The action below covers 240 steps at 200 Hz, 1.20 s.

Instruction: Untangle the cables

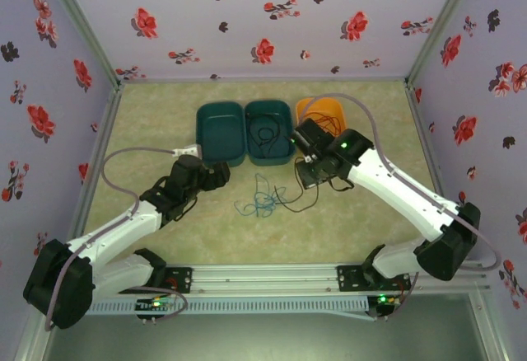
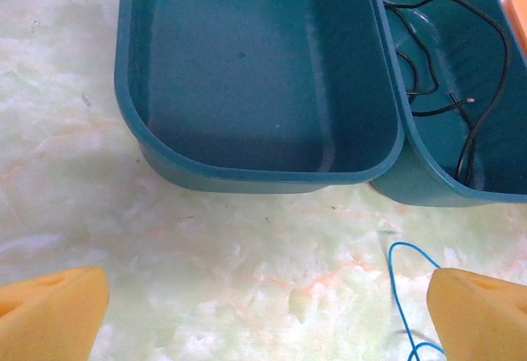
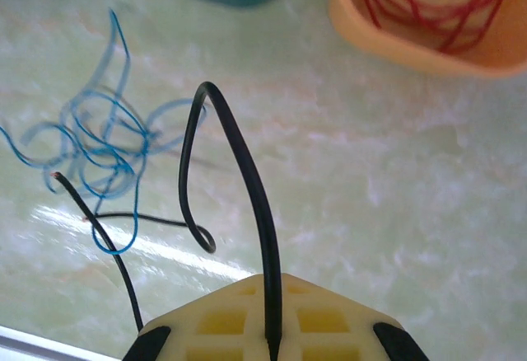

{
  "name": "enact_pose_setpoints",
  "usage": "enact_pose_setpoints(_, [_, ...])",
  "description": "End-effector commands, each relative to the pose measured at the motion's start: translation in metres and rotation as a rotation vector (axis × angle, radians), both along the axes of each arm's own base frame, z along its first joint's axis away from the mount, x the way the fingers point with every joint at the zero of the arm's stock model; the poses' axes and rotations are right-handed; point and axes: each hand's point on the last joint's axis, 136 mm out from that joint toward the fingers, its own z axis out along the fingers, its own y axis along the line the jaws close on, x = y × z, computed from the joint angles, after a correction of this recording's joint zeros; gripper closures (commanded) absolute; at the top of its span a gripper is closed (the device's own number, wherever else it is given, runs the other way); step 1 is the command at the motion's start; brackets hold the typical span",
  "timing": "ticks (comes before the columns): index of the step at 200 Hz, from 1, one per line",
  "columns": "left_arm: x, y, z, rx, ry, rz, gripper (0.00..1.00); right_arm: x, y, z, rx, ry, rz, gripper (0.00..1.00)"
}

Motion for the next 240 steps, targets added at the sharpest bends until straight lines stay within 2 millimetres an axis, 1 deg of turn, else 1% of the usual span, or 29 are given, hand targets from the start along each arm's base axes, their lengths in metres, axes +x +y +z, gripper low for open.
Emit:
enact_pose_setpoints(1, [0.002, -0.009, 0.004, -0.001, -0.016, -0.043, 0.00, -0.019, -0.021, -0.015, -0.074, 0.110, -0.031, 1.00])
enact_pose_setpoints(39, [0.003, -0.015, 0.006, -0.008, -0.019, -0.066, 0.00, -0.030, -0.042, -0.016, -0.160, 0.173, -0.048, 1.00])
enact_pose_setpoints(62, [0.004, -0.023, 0.005, 0.010, -0.015, -0.099, 0.00, -0.044, -0.054, -0.024, -0.230, 0.246, -0.044, 1.00])
enact_pose_setpoints(92, [0.002, -0.045, 0.002, 0.065, -0.001, -0.184, 0.00, -0.058, -0.064, -0.039, -0.293, 0.322, -0.044, 1.00])
enact_pose_setpoints(108, [0.001, -0.063, 0.003, 0.090, -0.008, -0.241, 0.00, -0.063, -0.061, -0.042, -0.274, 0.346, -0.039, 1.00])
enact_pose_setpoints(132, [-0.004, -0.088, -0.004, 0.127, -0.009, -0.326, 0.00, -0.062, -0.058, -0.053, -0.277, 0.366, -0.047, 1.00])
enact_pose_setpoints(141, [-0.008, -0.099, -0.008, 0.132, -0.009, -0.359, 0.00, -0.062, -0.058, -0.058, -0.287, 0.375, -0.052, 1.00])
enact_pose_setpoints(161, [-0.023, -0.124, -0.017, 0.133, 0.018, -0.459, 0.00, -0.060, -0.059, -0.062, -0.300, 0.373, -0.059, 1.00])
enact_pose_setpoints(178, [-0.040, -0.143, -0.025, 0.140, 0.055, -0.549, 0.00, -0.058, -0.057, -0.061, -0.291, 0.362, -0.059, 1.00])
enact_pose_setpoints(208, [-0.070, -0.167, -0.040, 0.174, 0.122, -0.681, 0.00, -0.055, -0.054, -0.058, -0.274, 0.347, -0.059, 1.00])
enact_pose_setpoints(224, [-0.077, -0.178, -0.049, 0.192, 0.151, -0.716, 0.00, -0.055, -0.053, -0.057, -0.272, 0.346, -0.058, 1.00])
enact_pose_setpoints(240, [-0.077, -0.186, -0.060, 0.215, 0.182, -0.721, 0.00, -0.055, -0.053, -0.057, -0.271, 0.348, -0.056, 1.00])
